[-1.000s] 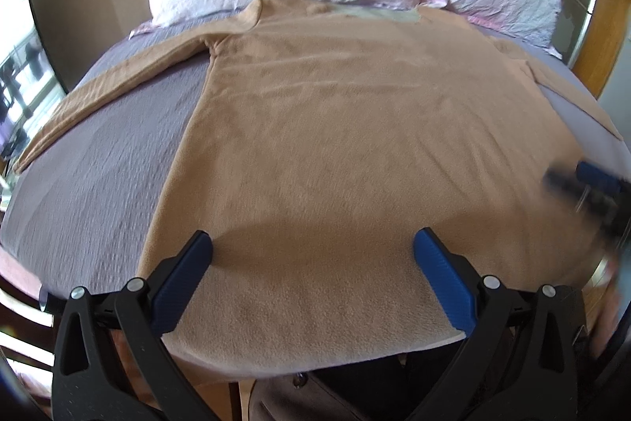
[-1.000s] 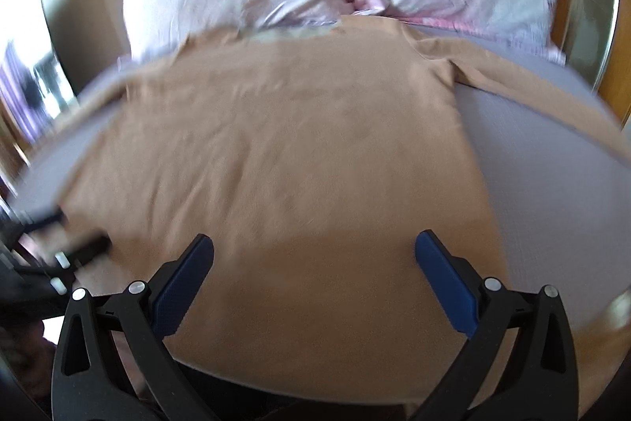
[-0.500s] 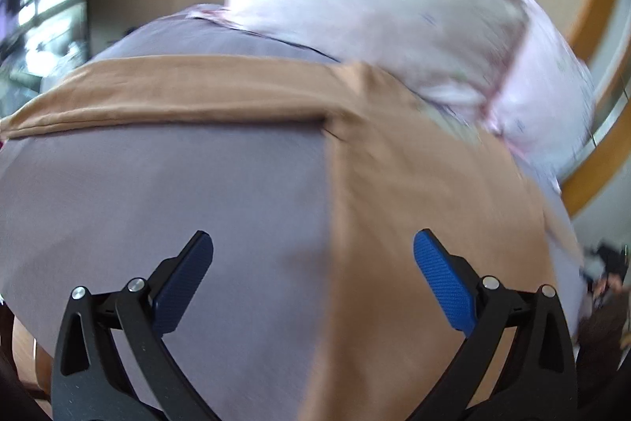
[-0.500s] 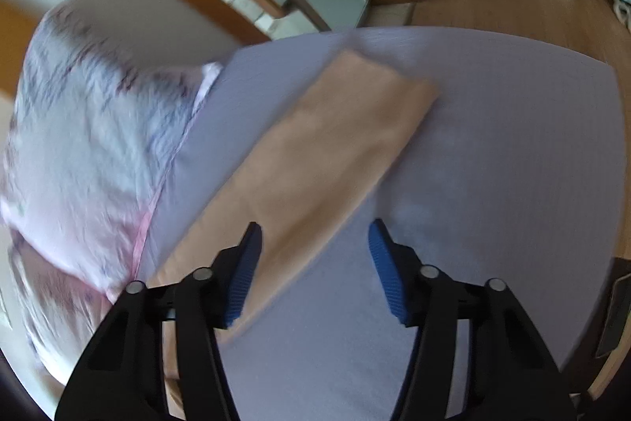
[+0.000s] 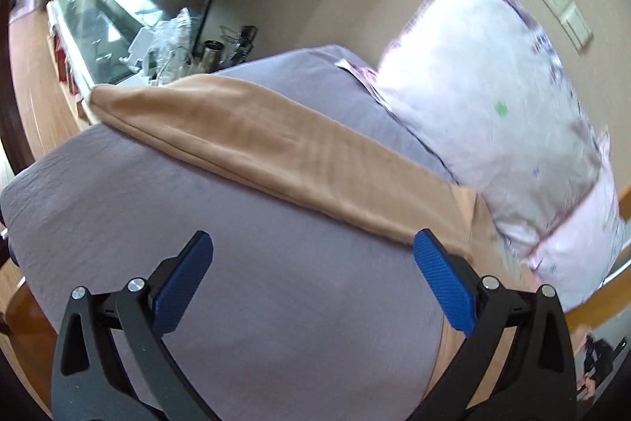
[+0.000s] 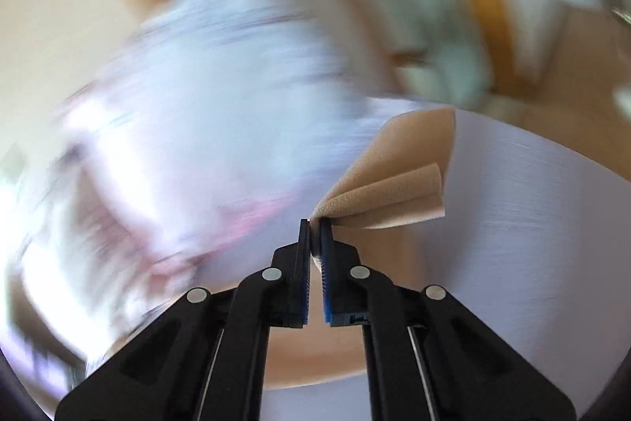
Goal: Fold small clothes
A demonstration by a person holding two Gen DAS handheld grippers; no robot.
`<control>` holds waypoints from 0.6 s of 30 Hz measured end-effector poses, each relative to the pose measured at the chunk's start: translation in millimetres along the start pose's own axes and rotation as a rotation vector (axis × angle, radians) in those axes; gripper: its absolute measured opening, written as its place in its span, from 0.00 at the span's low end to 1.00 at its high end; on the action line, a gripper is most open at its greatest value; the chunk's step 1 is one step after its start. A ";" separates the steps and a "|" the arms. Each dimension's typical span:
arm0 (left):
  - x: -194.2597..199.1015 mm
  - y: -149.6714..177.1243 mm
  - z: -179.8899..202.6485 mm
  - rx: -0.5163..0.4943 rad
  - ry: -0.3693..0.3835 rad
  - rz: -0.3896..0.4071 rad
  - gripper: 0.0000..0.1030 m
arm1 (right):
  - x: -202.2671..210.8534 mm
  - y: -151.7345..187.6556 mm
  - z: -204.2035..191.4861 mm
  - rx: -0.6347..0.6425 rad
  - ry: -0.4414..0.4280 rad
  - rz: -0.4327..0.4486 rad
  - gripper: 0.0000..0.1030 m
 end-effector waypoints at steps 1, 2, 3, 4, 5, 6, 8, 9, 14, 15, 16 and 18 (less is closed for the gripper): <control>1.7 0.7 -3.1 0.014 0.003 0.000 0.98 | -4.3 12.3 -54.1 0.088 -0.088 -0.022 0.05; 2.2 -1.1 -6.8 0.032 0.007 0.000 0.98 | -8.0 22.5 -86.2 0.139 -0.138 -0.040 0.05; 2.5 -2.3 -9.7 0.044 0.008 0.000 0.98 | -14.2 44.7 -135.7 0.218 -0.217 -0.080 0.05; 2.7 -3.8 -13.3 0.055 0.003 -0.001 0.98 | -21.6 68.3 -174.4 0.282 -0.276 -0.125 0.05; 2.5 -5.0 -16.6 0.066 -0.002 -0.004 0.98 | -30.0 92.5 -205.4 0.338 -0.316 -0.172 0.05; 0.7 -5.5 -17.3 0.073 -0.004 -0.007 0.98 | -44.5 129.4 -240.1 0.419 -0.344 -0.249 0.05; -4.0 -10.3 -24.4 0.103 -0.024 -0.018 0.98 | -68.2 204.1 -280.4 0.564 -0.369 -0.448 0.06; -6.3 -12.2 -26.5 0.115 -0.031 -0.022 0.98 | -74.8 240.9 -290.8 0.615 -0.369 -0.560 0.06; -12.7 -26.6 -48.6 0.202 -0.062 -0.017 0.97 | -49.8 267.2 -285.0 0.623 -0.418 -0.590 0.39; -13.0 -29.6 -51.3 0.214 -0.064 -0.011 0.96 | -44.8 258.1 -280.3 0.605 -0.416 -0.557 0.63; -14.6 -33.3 -54.1 0.234 -0.064 -0.009 0.96 | -40.9 249.7 -273.7 0.585 -0.417 -0.525 0.72; -17.7 -39.3 -58.0 0.265 -0.072 -0.010 0.96 | -22.9 234.2 -254.7 0.553 -0.423 -0.486 0.72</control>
Point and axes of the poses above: each gripper's, at about its wrist camera, not at the fingertips, and x roughly against the way its jaws point, z to its right, y to its underside, the point moved 7 cm from there along -x, roughly the way its jaws point, and after that the axes turned 6 degrees about y, right-handed, at the moved point
